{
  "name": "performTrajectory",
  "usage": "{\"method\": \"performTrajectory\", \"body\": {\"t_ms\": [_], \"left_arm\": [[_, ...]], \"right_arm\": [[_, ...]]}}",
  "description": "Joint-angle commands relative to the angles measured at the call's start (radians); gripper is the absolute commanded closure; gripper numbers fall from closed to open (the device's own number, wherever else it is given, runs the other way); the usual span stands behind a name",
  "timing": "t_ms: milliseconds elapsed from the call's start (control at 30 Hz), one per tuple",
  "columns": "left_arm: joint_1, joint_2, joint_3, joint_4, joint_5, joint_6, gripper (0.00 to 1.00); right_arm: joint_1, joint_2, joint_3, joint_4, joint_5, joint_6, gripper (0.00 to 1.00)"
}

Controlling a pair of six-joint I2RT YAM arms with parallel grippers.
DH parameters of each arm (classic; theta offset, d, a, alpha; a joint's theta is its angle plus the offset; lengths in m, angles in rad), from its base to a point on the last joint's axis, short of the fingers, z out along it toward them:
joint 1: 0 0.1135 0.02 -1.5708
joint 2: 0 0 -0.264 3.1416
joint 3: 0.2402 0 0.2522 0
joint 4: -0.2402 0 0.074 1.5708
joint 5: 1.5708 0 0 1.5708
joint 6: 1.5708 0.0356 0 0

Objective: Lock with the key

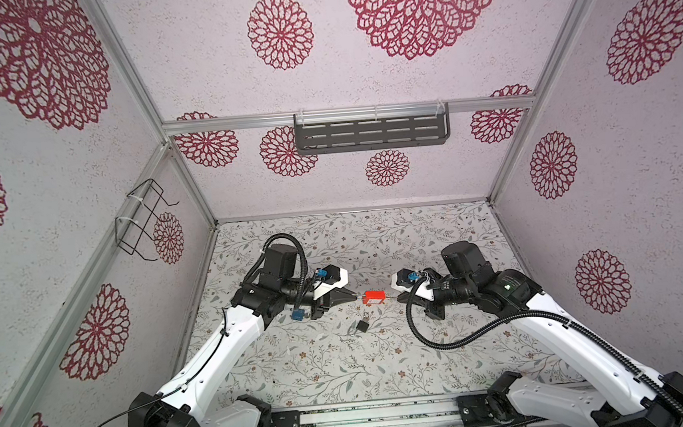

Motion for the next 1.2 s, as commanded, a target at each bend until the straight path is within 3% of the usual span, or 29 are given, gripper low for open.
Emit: {"method": "performTrajectory", "body": {"t_ms": [0, 300, 467, 800, 967, 1167], "left_arm": [[0.010, -0.019, -0.008, 0.019, 0.032, -0.005, 1.00], [0.013, -0.008, 0.004, 0.007, 0.027, -0.001, 1.00], [0.022, -0.007, -0.022, 0.048, -0.021, -0.054, 1.00], [0.044, 0.023, -0.119, 0.238, -0.041, -0.181, 1.00], [0.044, 0.068, -0.102, 0.226, -0.048, -0.178, 1.00], [0.046, 0.210, 0.018, 0.070, -0.044, -0.079, 1.00]], "right_arm": [[-0.018, 0.015, 0.030, -0.072, 0.024, -0.003, 1.00], [-0.040, -0.005, -0.001, -0.035, 0.058, 0.023, 1.00], [-0.054, -0.013, -0.069, 0.107, 0.161, 0.194, 1.00], [-0.054, 0.019, -0.252, 0.525, 0.250, 0.544, 1.00], [-0.054, 0.038, -0.296, 0.624, 0.266, 0.615, 1.00], [-0.054, 0.047, -0.334, 0.641, 0.358, 0.661, 1.00]]}}
